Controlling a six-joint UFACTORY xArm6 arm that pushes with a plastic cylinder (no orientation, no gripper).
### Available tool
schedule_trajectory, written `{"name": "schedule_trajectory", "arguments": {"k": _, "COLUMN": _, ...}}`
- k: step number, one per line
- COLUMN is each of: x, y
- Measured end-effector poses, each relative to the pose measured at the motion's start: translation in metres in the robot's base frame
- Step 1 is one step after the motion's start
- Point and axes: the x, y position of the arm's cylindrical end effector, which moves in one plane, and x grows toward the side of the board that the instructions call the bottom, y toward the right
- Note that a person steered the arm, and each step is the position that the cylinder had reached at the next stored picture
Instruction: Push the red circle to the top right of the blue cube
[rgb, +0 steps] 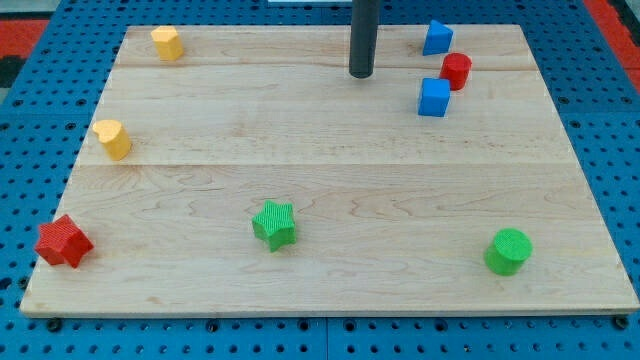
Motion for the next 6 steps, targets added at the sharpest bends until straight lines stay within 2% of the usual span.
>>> {"name": "schedule_trajectory", "arguments": {"k": 6, "x": 0.0019, "y": 0.0002}}
